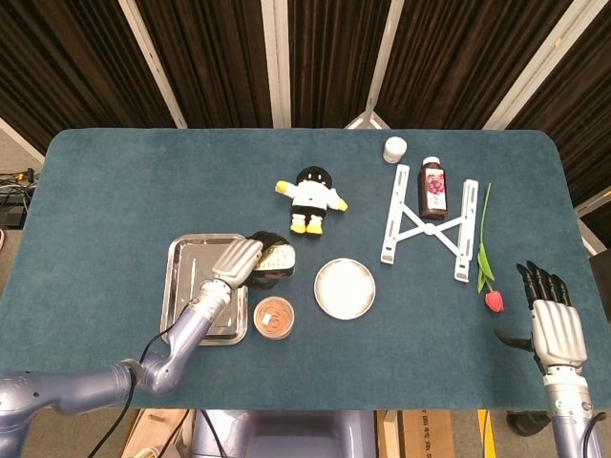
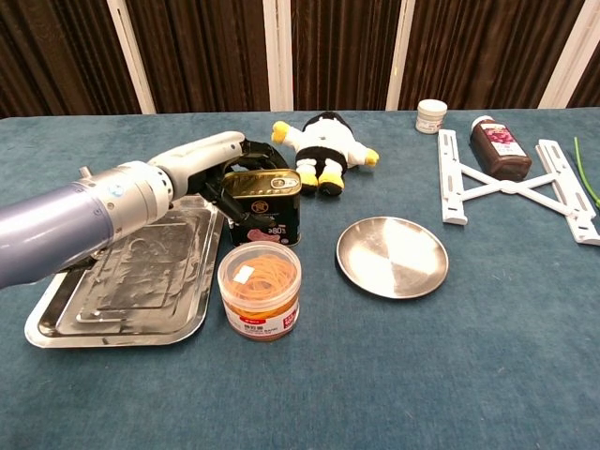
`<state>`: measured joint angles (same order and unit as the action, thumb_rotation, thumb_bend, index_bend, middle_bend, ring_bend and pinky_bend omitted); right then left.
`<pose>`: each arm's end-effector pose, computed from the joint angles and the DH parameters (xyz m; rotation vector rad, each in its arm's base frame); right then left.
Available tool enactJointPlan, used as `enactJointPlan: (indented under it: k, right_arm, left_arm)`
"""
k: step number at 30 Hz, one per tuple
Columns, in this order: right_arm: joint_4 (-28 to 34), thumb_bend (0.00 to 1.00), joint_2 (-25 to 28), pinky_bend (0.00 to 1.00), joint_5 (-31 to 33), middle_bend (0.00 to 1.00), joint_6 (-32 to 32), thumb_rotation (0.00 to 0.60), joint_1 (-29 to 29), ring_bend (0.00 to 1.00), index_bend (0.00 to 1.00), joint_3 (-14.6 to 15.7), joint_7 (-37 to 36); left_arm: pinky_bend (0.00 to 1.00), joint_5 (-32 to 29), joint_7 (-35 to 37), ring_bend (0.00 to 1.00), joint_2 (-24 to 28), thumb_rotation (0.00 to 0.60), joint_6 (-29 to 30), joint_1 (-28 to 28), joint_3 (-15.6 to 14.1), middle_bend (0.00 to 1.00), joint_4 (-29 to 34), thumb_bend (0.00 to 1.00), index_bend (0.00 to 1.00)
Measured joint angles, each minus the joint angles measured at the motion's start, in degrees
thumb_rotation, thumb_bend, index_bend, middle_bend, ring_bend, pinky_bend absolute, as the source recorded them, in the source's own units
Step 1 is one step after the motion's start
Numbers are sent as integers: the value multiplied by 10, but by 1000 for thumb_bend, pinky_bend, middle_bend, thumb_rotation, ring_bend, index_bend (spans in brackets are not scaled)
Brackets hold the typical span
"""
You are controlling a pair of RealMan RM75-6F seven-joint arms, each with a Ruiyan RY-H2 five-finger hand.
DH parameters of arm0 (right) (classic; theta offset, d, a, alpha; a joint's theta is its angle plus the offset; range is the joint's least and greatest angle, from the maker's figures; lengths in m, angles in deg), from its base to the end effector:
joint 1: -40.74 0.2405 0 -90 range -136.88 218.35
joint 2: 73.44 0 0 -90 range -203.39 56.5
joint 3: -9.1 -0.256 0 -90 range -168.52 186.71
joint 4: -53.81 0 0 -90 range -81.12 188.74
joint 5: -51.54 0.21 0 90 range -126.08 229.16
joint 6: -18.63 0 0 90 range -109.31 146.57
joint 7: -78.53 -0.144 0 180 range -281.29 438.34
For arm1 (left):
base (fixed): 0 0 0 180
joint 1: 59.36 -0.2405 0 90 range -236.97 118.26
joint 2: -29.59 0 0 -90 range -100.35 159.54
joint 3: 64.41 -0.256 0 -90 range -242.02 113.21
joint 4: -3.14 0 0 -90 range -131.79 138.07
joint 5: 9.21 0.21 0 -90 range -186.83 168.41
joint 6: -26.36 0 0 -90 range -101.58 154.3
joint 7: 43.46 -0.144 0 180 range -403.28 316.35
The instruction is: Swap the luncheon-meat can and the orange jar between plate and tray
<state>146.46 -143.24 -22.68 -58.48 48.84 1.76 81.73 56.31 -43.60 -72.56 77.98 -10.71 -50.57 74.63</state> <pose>-0.3163 -0.2118 0.1276 1.2710 -1.0645 0.8602 -0.0993 0.3612 -0.0741 -1.8151 -1.2592 -1.1895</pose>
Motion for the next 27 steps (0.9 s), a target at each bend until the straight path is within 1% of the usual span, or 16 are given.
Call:
enactJointPlan:
  k: [3,5,9,13,16,18,21,24,27]
  right_arm:
    - [0,24,0,0,1,0,4,600,1,0,0,0,-3]
    - [0,24,1,0,0,0,6,600,2,0,0,1,-4]
    - [0,24,1,0,0,0,10,600,3,0,0,3,-5]
    - [-1,24,1,0,1,0,12,600,4,0,0,3,-6]
    - [-1,24,1,0,2,0,15,600,5,0,0,4,-4]
    - [-1,24,1,0,2,0,16,600,6,0,0,5,-2]
    - [1,24,1,0,2,0,17,600,6,0,0,5,-1]
    - [3,25,1,0,3,0,17,600,6,0,0,6,1]
    - [4,25,1,0,4,0,17,600,6,0,0,6,3]
  left_arm:
    - [389,5,2,251,-15,600,1,2,-2,319,-23,474,346]
    - [423,7,5,301,-24,600,-1,3,-2,375,-34,544,398]
    - [459,21,18,375,-35,600,7,4,0,465,-53,628,475]
    - [473,42,36,406,-44,600,20,5,1,505,-72,669,516]
    - [482,57,52,418,-45,600,34,4,3,520,-73,682,533]
    - [482,66,57,419,-42,600,48,1,4,520,-68,681,533]
    - [482,78,60,419,-30,600,68,-5,5,519,-40,680,531]
    - [478,88,67,419,-3,600,87,-17,7,517,0,673,526]
    - [467,103,79,419,39,600,108,-39,0,514,44,660,519]
